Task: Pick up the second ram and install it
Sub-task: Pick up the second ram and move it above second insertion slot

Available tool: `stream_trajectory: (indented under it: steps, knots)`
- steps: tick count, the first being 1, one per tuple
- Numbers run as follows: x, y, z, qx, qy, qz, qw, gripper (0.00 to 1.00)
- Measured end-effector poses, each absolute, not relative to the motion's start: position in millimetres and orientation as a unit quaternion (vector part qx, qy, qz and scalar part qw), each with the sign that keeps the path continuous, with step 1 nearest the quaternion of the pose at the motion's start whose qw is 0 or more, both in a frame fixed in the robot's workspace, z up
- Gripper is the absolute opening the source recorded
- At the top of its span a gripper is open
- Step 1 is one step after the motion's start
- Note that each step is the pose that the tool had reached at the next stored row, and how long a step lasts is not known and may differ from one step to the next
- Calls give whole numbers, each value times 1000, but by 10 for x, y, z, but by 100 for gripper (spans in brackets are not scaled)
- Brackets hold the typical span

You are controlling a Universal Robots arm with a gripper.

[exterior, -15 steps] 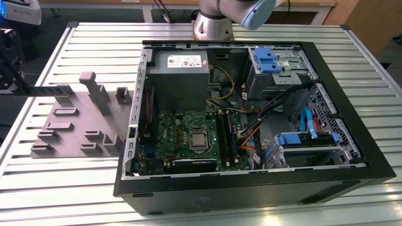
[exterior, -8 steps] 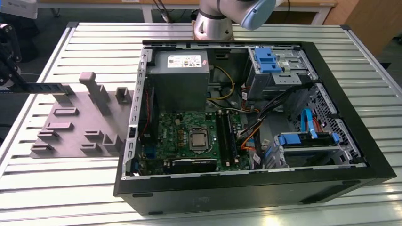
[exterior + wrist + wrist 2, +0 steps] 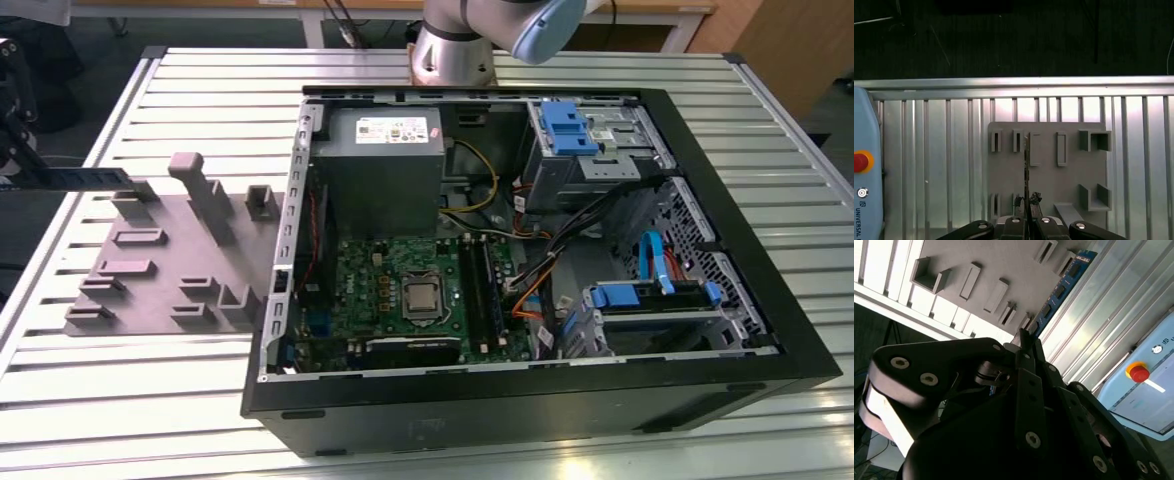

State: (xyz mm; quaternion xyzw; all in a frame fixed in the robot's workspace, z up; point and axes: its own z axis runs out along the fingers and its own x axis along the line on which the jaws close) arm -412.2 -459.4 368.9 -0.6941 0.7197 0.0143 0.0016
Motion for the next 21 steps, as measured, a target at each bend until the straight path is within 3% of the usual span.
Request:
stream_trajectory:
  steps: [21]
  knots:
    - [-4122,-4594,3906,-694,720,14,2,14]
